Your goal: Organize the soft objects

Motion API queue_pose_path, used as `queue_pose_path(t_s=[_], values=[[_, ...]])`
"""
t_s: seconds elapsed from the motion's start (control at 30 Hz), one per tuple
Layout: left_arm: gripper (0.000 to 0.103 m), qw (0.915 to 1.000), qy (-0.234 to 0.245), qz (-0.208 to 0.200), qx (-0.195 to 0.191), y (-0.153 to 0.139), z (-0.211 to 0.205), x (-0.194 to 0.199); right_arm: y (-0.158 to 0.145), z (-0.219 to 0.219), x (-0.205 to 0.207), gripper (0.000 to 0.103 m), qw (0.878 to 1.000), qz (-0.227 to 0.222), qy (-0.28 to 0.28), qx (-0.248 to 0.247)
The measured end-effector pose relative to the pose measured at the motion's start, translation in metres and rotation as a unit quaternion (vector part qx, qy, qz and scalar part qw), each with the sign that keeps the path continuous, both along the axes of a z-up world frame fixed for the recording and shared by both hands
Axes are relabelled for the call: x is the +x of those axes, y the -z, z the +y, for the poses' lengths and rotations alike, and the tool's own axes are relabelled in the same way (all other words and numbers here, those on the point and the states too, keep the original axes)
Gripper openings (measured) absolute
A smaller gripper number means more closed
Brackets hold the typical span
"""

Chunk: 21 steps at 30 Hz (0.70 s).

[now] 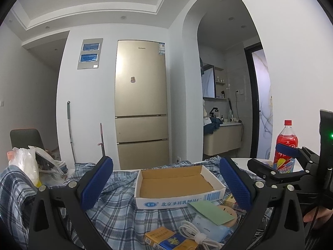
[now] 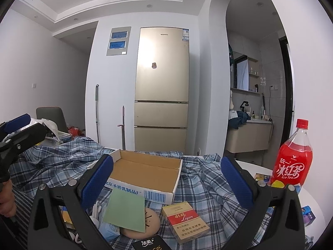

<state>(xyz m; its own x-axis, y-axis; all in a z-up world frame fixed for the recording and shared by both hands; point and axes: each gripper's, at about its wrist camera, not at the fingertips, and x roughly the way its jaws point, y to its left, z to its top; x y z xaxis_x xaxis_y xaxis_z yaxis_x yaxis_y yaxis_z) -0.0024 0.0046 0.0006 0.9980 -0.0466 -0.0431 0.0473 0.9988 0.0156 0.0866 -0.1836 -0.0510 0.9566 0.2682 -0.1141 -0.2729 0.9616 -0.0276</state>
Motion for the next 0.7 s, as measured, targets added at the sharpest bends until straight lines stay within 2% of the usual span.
queue_pose_path(t_s=[0.7], values=[[0.103, 1.0, 0.0, 0.001, -0.005, -0.0001, 0.0022, 0.0021, -0.0023, -0.004, -0.0015, 0.103, 1.0, 0.0, 0.0, 0.012]])
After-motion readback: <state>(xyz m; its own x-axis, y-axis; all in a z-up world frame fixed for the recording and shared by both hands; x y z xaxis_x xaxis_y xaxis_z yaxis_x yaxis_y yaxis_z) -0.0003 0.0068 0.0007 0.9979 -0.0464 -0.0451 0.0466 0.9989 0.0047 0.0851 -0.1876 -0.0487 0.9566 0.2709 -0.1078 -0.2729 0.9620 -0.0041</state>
